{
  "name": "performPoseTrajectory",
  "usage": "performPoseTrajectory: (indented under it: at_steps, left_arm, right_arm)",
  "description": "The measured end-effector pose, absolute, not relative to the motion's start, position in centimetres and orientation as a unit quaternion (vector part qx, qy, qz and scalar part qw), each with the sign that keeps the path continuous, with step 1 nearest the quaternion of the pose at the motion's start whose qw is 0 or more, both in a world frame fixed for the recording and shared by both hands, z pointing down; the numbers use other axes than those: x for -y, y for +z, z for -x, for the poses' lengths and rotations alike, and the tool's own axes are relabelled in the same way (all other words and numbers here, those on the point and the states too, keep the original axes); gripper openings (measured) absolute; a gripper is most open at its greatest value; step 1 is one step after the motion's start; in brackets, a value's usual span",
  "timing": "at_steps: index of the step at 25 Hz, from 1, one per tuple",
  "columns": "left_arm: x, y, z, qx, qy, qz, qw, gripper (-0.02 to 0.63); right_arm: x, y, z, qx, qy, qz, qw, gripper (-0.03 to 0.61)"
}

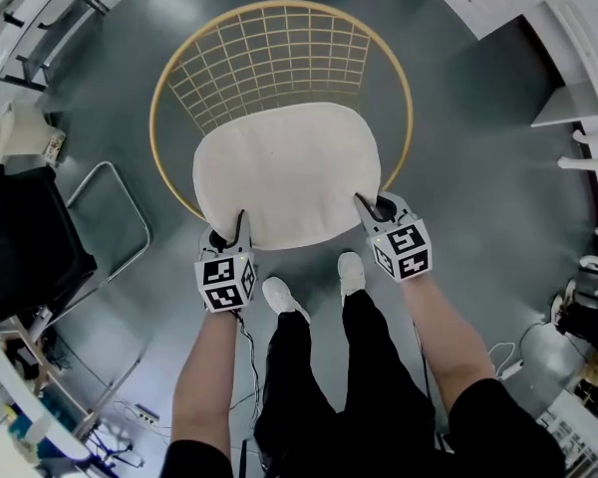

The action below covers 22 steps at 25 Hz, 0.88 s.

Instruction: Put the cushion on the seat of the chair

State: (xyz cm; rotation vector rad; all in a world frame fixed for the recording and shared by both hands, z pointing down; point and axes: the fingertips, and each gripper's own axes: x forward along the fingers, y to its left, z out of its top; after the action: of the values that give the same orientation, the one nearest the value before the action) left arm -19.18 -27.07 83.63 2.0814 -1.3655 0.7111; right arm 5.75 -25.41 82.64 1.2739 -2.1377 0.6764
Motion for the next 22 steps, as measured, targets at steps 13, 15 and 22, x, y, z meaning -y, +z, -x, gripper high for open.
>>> performPoseTrajectory:
  at_steps: [13, 15, 22]
  left_arm:
    - [28.7, 91.0, 18.8, 0.506, 0.296, -0.755, 0.295, 0.13]
    - [28.9, 91.4, 18.8, 0.507, 0.301, -0.75, 0.299, 0.132]
    - [28.7, 92.5, 19.6, 0.524, 0.308, -0.723, 0.327, 0.177]
  right_arm:
    - [26.9, 90.2, -6.4, 0.758, 0.293, -0.495, 0.306, 0.061]
    - [27.1, 90.8, -6.6, 0.75, 0.3, -0.5, 0.312, 0.061]
    - [27.0, 92.6, -7.0, 0.721, 0.322, -0.521, 0.323, 0.061]
